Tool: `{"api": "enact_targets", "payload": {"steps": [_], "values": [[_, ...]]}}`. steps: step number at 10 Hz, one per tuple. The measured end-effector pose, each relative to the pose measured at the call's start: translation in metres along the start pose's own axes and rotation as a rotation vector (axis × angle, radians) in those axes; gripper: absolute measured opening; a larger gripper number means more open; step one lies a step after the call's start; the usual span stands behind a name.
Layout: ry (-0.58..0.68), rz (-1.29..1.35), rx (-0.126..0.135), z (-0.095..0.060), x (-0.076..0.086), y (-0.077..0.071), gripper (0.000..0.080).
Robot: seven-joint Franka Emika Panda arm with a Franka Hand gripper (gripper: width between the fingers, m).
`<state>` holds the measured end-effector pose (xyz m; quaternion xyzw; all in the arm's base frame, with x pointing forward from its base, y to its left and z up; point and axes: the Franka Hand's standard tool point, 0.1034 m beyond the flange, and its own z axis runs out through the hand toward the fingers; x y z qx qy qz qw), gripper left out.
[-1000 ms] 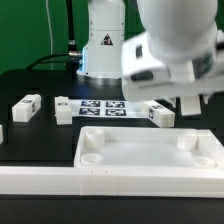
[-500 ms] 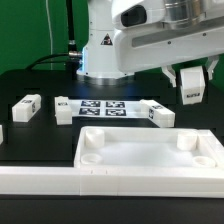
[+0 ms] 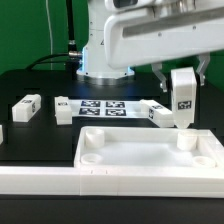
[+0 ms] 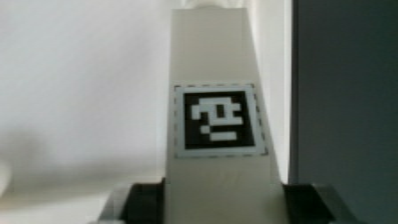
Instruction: Assemble desk
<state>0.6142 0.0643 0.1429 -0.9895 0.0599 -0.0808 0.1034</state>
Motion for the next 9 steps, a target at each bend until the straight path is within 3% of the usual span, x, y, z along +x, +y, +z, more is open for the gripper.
{"api": "enact_targets", "payload": {"steps": [1,2,5,6,9], "values": [[0.119,-0.008,-0.011,-0.007,0.015,-0.002,0.0290],[0.185,-0.025,-0.020,-0.006,0.012,-0.011,0.0290],[0.371,-0.039,-0.042,-0.004,0.015,-0.006,0.0290],[0.370,-0.082,-0.056,0.007,0.011,-0.002,0.0290],[0.366,-0.170,-0.075,0.010,0.019,-0.014,0.0290]]}}
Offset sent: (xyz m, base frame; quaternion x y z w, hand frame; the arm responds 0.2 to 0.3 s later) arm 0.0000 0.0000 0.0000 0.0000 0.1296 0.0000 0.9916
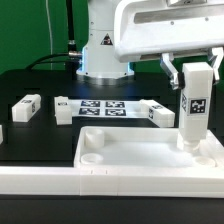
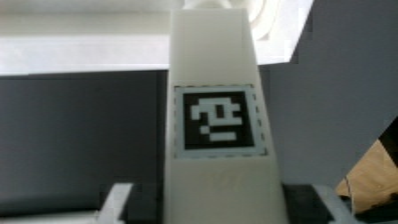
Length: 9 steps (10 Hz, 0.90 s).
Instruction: Assemble desk
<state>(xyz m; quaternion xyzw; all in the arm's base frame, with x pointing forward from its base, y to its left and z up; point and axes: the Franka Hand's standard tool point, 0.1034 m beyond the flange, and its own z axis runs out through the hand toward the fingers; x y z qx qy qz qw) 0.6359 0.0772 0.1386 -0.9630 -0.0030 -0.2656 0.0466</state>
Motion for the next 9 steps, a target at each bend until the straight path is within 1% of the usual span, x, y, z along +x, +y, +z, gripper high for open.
{"api": "enact_targets", "payload": {"steps": [1,4,5,7,8,9], "values": [[-0.002,0.009,-0.001,0.001,0.000,0.002,0.0290],[0.000,0.004,0.000,0.003,-0.002,-0.001,0.0290],[-0.003,-0.005,0.005,0.007,-0.006,-0.008,0.0290],[-0.004,-0.017,0.013,0.009,-0.006,-0.018,0.0290],[-0.004,-0.022,0.016,0.009,-0.007,-0.021,0.0290],[-0.005,-0.019,0.014,0.010,-0.007,-0.019,0.0290]]}}
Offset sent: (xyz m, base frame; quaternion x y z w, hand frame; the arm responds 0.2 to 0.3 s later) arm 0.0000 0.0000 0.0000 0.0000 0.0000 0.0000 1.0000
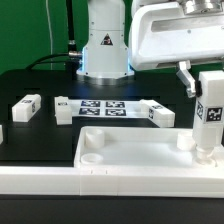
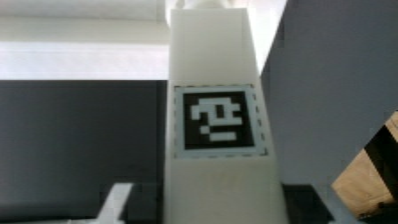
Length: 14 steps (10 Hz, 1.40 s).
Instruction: Assemble desk
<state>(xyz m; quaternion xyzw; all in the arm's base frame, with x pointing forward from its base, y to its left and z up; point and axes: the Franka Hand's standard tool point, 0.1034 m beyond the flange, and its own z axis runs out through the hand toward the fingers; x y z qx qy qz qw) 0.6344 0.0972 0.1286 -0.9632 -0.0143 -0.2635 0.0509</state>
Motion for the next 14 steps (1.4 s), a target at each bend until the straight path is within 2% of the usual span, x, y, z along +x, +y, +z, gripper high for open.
{"api": "enact_targets", "payload": {"steps": [11,14], "values": [[0.028,0.004,-0.010,0.0040,0.0020,0.0052,0.0290],[0.021,0.001,-0.007,0.0063,-0.0029,0.0020,0.0290]]}}
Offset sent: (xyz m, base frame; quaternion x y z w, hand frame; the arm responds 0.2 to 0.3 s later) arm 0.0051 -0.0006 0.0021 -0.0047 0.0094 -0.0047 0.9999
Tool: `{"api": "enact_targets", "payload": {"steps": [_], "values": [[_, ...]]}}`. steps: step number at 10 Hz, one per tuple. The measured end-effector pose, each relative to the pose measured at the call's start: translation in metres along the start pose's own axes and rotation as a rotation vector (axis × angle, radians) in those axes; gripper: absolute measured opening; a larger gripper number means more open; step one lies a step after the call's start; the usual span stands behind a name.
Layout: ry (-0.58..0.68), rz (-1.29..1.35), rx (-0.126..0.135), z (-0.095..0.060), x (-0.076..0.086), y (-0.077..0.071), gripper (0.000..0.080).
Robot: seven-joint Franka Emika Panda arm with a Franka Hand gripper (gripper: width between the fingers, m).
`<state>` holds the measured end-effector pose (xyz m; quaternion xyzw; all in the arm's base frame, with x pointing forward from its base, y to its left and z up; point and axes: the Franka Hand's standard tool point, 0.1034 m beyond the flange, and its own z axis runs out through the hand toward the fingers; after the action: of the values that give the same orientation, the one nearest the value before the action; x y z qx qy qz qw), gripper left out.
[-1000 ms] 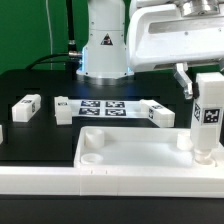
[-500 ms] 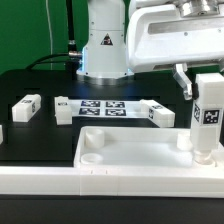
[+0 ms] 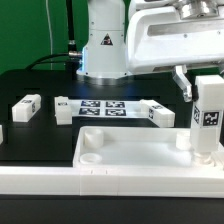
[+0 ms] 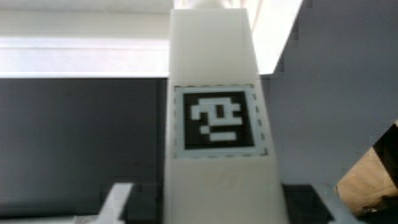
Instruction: Assemble desk
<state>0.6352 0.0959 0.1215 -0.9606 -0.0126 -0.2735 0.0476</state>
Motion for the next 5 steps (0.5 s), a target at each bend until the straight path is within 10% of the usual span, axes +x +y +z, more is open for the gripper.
{"api": "enact_targets", "payload": {"steps": [5], "values": [[0.023,-0.006,-0.005,0.0058,-0.0062,-0.0024,0.0290]]}}
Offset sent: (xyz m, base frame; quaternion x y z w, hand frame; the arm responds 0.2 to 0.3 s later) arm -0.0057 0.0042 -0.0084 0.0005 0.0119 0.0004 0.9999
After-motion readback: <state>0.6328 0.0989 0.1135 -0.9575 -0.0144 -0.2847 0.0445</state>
